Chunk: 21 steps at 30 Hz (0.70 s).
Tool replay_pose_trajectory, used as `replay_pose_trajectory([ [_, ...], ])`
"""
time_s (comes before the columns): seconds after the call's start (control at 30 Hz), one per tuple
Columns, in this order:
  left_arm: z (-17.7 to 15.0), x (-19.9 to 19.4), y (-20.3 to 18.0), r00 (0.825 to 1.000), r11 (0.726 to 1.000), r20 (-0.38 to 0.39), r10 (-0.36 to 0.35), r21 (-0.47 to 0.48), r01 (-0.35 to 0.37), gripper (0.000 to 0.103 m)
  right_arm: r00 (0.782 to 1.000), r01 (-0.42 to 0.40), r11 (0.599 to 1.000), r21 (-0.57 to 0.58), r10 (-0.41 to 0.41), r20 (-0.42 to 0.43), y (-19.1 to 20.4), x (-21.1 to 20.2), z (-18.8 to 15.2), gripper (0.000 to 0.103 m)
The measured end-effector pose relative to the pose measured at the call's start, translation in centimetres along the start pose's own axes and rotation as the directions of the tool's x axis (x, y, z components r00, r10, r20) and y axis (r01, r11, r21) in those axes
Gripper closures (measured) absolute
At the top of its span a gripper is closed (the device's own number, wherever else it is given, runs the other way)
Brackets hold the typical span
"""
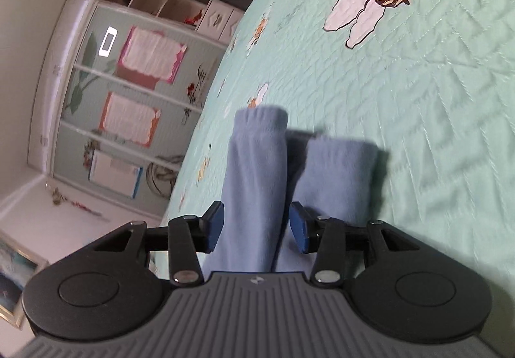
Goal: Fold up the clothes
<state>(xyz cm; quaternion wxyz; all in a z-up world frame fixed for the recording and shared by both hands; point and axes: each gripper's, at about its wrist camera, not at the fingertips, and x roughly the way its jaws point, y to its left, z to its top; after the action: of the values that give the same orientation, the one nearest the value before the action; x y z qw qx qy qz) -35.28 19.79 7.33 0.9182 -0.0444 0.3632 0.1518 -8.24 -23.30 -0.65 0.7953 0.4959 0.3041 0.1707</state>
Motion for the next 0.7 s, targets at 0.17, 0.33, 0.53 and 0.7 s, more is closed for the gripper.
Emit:
replay_pose_trajectory([
  [0.17,0.9,-0.6,-5.6,0.992,0.964,0.105,-0.069,0.265,0.039,0.049,1.000,0.030,0.998,-0.047,-0.030,0.000,0.5,2.5,0.4,0.057],
  [0.33,1.3,0.1,-12.3,0.976,0.870,0.123,-0.181,0.483,0.100,0.042,0.999,0.037,0.994,-0.101,-0.036,0.012,1.3,2.3,1.2,0.058],
  [0.53,1.5,2.6,-18.4,0.965,0.771,0.078,-0.250,0.619,0.150,0.041,0.999,0.035,0.993,-0.115,-0.036,-0.005,1.2,2.5,2.5,0.058],
  [0.7,2.2,4.7,-21.7,0.968,0.761,0.091,-0.233,0.637,0.123,0.039,0.997,0.010,0.994,-0.112,-0.019,-0.074,1.5,3.5,2.6,0.098],
])
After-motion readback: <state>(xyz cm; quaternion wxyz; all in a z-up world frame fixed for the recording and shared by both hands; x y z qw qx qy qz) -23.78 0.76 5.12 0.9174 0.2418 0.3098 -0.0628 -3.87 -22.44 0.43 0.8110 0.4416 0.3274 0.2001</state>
